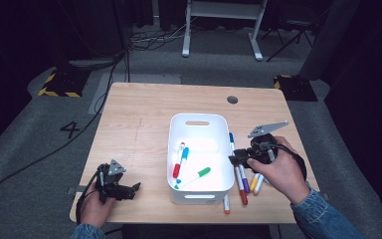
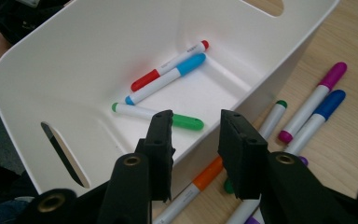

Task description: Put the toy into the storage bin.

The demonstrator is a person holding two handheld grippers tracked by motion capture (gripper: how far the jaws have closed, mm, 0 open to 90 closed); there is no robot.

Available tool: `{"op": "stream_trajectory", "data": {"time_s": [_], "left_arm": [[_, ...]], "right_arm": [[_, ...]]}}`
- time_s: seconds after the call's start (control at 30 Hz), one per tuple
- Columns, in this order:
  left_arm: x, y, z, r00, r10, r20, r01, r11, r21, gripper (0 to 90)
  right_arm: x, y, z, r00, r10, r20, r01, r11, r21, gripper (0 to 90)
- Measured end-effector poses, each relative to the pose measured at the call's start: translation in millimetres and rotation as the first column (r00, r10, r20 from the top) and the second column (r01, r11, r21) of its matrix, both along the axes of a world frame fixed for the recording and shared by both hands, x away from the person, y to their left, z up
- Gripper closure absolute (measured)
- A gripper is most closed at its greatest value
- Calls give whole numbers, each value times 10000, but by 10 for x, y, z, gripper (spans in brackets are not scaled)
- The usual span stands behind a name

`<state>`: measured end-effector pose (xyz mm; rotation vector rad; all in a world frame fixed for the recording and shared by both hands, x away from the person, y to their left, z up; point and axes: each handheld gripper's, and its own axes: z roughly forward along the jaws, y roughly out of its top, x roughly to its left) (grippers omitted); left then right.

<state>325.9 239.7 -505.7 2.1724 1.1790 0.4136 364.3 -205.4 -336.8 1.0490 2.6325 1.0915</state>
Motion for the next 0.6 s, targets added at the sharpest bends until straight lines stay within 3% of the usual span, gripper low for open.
{"op": "stream_trajectory", "data": {"time_s": [0.23,0.6], "left_arm": [[0,1,1,10000,7,15,-7,10000,16,0],[0,1,1,10000,9,14,-9,10000,15,0]], "right_arm": [[135,-161,-47,9968,-796,-119,791,9963,-345,685],[356,-336,-377,9832,-1580,-910,1474,9826,-1129,690]]}}
